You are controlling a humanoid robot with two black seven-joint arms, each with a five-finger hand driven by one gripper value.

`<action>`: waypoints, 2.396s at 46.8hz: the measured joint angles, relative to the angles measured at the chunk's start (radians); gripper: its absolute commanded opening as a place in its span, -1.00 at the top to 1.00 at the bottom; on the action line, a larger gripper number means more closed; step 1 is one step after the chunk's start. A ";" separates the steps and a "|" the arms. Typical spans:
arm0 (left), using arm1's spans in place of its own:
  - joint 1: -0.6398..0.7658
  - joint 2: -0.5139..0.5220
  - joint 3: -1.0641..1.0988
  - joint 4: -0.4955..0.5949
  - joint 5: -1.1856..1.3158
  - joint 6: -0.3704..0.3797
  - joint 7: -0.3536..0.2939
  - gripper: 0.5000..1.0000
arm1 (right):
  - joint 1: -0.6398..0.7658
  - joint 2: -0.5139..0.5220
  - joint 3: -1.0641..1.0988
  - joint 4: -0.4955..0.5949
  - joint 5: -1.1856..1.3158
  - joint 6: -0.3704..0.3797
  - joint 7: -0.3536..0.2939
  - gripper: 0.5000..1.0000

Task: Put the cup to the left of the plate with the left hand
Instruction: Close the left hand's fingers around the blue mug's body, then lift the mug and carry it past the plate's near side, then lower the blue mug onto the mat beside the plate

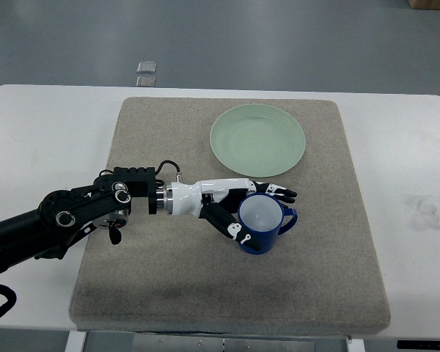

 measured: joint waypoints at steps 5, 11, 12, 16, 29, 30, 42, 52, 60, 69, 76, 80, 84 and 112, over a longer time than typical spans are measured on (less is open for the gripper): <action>-0.001 -0.001 0.000 0.000 0.000 0.000 0.000 -0.40 | 0.000 0.000 0.000 0.000 0.000 0.000 0.000 -0.73; -0.001 -0.001 0.000 0.000 0.000 0.000 0.000 -0.07 | 0.000 0.000 0.000 0.000 0.000 0.000 0.000 -0.73; -0.001 -0.002 0.000 0.000 0.000 0.000 0.000 -0.01 | 0.000 0.000 0.000 0.000 0.000 0.000 0.000 -0.73; -0.002 -0.005 0.000 0.000 0.001 0.000 -0.001 0.11 | 0.000 0.000 0.000 0.000 0.000 0.000 0.000 -0.73; -0.002 -0.012 0.003 0.001 0.002 0.000 -0.002 0.51 | 0.000 0.000 0.000 0.000 0.000 0.000 -0.001 -0.73; -0.002 -0.012 0.003 0.001 0.001 0.000 -0.002 0.51 | 0.000 0.000 0.000 0.000 0.000 0.000 -0.001 -0.73; -0.002 -0.012 -0.007 0.002 -0.004 0.000 -0.002 0.51 | 0.000 0.000 0.000 0.000 0.000 0.000 0.000 -0.73; -0.008 -0.013 -0.038 0.001 -0.012 0.000 -0.002 0.51 | 0.000 0.000 0.000 0.000 0.000 0.000 0.000 -0.73; -0.020 -0.009 -0.082 0.000 -0.021 0.000 -0.002 0.51 | 0.000 0.000 0.000 0.000 0.000 0.000 0.000 -0.73; -0.015 0.029 -0.160 0.011 -0.022 0.000 -0.002 0.51 | 0.000 0.000 0.000 0.000 0.000 0.000 0.000 -0.73; -0.011 0.072 -0.218 0.028 -0.023 0.000 -0.006 0.51 | 0.000 0.000 0.000 0.000 0.000 0.000 0.000 -0.73; -0.005 0.102 -0.251 0.032 -0.023 0.000 -0.006 0.51 | 0.000 0.000 0.000 0.000 0.000 0.000 0.000 -0.73; -0.002 0.134 -0.277 0.033 -0.024 0.000 -0.008 0.51 | 0.000 0.000 0.000 0.000 0.000 0.000 0.000 -0.73; 0.028 0.264 -0.317 0.291 -0.199 0.007 -0.031 0.53 | 0.000 0.000 0.000 0.000 0.000 0.000 0.000 -0.73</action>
